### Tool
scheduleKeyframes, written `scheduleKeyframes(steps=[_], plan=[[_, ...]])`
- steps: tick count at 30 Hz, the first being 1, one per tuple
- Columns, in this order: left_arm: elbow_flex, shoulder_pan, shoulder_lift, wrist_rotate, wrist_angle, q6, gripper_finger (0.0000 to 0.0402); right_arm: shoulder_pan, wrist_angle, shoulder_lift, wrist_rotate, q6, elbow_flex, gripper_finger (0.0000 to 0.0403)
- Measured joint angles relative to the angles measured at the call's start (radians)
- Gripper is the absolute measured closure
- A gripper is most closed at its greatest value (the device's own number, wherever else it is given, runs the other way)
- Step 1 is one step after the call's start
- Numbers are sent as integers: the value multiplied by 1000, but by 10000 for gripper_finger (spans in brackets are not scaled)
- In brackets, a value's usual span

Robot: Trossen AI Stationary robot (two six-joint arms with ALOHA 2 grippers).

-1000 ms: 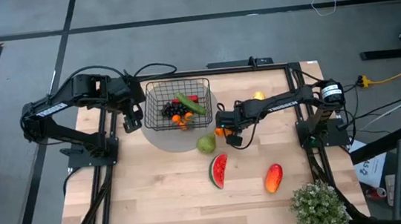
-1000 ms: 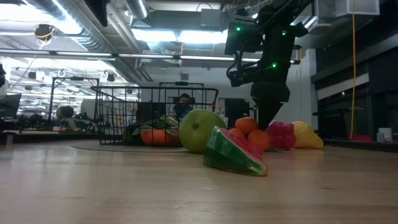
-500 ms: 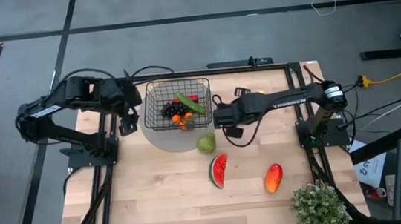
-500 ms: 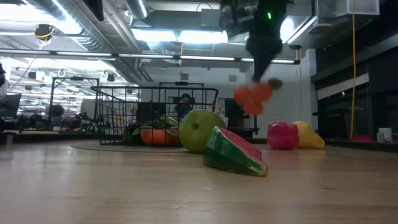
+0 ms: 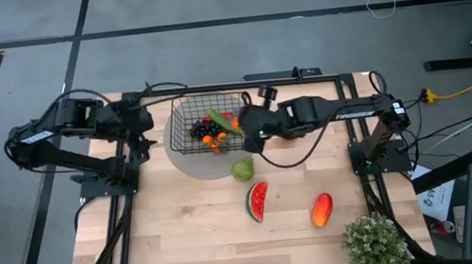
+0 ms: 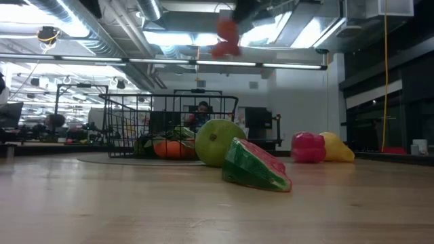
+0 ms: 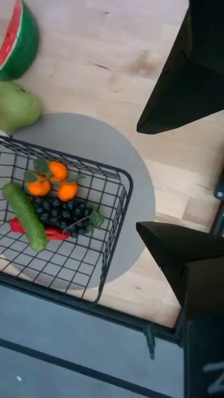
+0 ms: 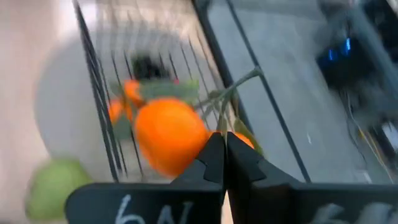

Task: Build produce basket
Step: Put the tangerine into the wire basket, then put the yellow pear into the wire basket

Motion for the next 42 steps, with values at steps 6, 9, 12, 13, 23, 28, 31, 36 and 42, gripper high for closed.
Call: scheduleKeyframes(steps=[6,9,12,13,23,28,31,36,42], plan=[[-242,-16,-159,1,188,-7,160,-38,235,8,-144,-139,-9,403],[-367,-26,-235,1,311,-30,160,-59,288,8,-189,-148,-10,403],[-487,-34,-296,1,468,-27,160,-80,320,8,-209,-147,-10,403],[-529,-38,-313,1,513,-25,160,-87,329,8,-222,-147,-10,403],[-893,-61,-407,32,880,-21,160,-134,344,8,-319,-140,-11,401],[-1009,-83,-416,67,985,-96,160,-139,348,8,-320,-143,-11,393],[-1054,-101,-416,116,1058,-141,160,-140,359,8,-319,-144,-11,384],[-1088,-141,-416,163,1142,-193,160,-148,359,8,-319,-148,-11,355],[-1088,-181,-416,162,1140,-238,160,-156,357,8,-319,-142,-11,318]])
